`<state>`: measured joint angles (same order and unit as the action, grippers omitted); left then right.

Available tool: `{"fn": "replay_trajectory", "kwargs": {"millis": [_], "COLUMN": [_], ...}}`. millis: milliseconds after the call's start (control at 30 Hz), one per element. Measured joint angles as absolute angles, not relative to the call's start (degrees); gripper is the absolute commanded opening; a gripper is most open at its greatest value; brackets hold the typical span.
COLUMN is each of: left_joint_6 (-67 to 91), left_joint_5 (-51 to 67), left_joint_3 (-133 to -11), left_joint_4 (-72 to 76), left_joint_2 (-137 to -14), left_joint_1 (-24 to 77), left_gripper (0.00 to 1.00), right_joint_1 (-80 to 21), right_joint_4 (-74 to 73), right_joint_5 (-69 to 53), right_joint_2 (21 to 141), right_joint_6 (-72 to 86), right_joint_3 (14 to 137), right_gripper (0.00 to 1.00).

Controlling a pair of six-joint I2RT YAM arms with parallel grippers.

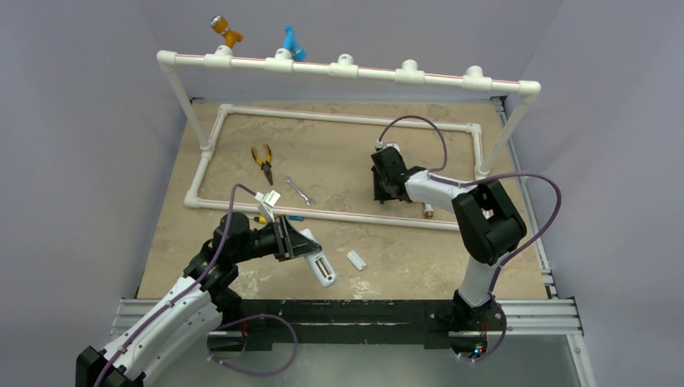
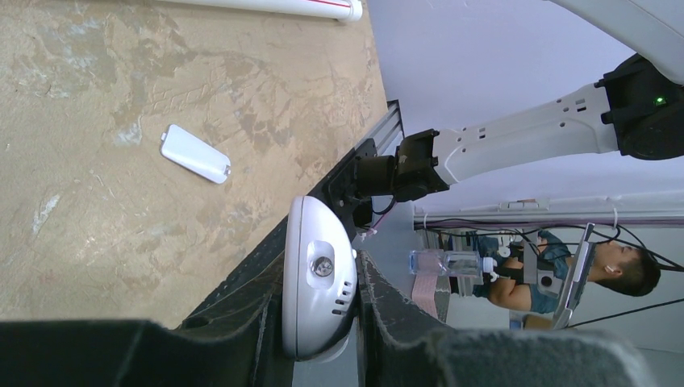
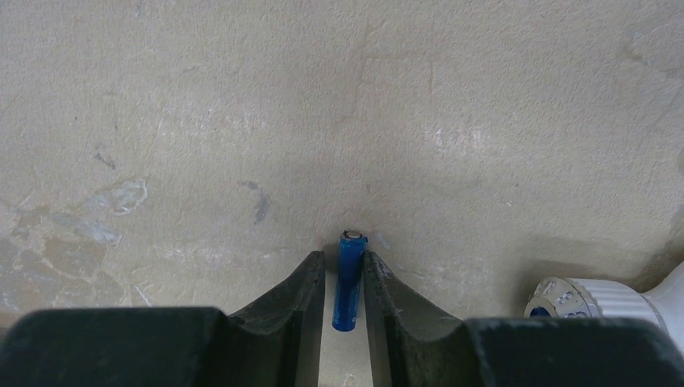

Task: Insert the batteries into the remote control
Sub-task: Pick up the battery from the center of the board.

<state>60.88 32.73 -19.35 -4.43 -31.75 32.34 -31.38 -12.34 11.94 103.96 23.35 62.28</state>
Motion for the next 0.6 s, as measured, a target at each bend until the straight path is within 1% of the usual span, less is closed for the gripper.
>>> {"fn": "replay_trajectory", "kwargs": {"millis": [433, 500, 600], "left_joint_6": [60.9, 60.9, 60.9], "left_joint_5": [32.7, 32.7, 32.7], "left_joint_3": [-19.4, -19.4, -19.4], "left_joint_4": [-4.5, -4.4, -4.4], "left_joint_2": [-31.7, -31.7, -31.7], "left_joint_1": [32.3, 32.3, 32.3], "left_gripper": [0.00, 0.00, 0.00], "right_joint_1": [-31.3, -31.3, -31.3], "right_joint_4": [-12.4, -12.5, -13.0], "right_joint_5": [11.3, 10.9, 10.8], "right_joint_2": [102.9, 102.2, 101.5], "right_joint_6": [23.3, 23.2, 22.9], "right_joint_3": [61.1, 60.3, 59.6], "right_gripper": [0.14, 0.10, 0.00]}}
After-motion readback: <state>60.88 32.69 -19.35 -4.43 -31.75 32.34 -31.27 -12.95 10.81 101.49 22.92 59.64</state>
